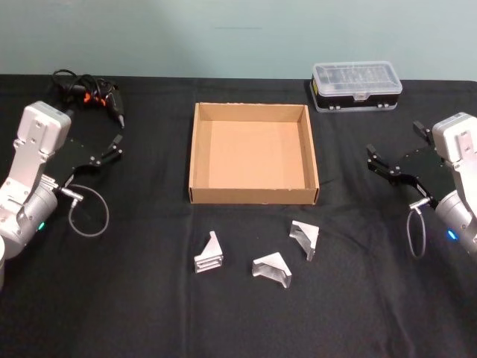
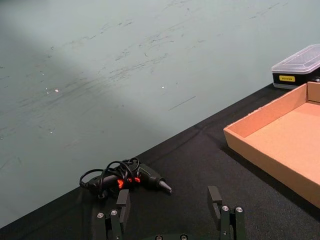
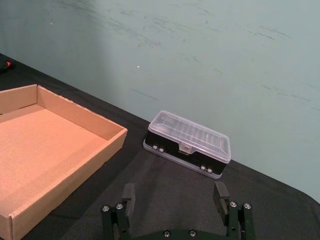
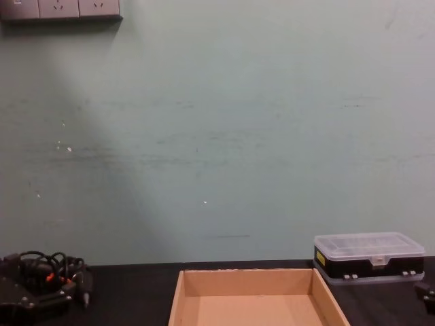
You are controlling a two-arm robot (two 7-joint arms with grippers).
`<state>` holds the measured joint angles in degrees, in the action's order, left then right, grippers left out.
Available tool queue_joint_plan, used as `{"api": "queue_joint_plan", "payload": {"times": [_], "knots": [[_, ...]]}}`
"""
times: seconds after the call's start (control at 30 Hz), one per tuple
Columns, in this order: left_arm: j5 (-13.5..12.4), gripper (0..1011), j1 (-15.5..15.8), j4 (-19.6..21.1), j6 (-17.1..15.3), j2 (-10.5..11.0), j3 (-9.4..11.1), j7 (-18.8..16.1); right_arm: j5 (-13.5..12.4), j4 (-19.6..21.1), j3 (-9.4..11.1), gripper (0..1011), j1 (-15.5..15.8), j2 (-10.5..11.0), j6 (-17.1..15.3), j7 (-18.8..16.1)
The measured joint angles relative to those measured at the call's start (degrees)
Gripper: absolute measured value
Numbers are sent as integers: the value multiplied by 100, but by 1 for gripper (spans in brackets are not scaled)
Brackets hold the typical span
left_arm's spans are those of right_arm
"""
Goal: Use one hand to pick up the angle iron from the table and place it into the box.
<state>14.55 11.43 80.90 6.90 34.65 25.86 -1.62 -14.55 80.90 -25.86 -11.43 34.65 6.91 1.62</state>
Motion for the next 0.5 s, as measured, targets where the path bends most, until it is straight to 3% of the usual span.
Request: {"api": "queue_joint_plan", "payload": {"times": [0.5], "knots": [[0, 1011, 0, 0, 0, 0, 0, 0, 0, 0, 0, 1000, 0, 0, 0, 0]]}}
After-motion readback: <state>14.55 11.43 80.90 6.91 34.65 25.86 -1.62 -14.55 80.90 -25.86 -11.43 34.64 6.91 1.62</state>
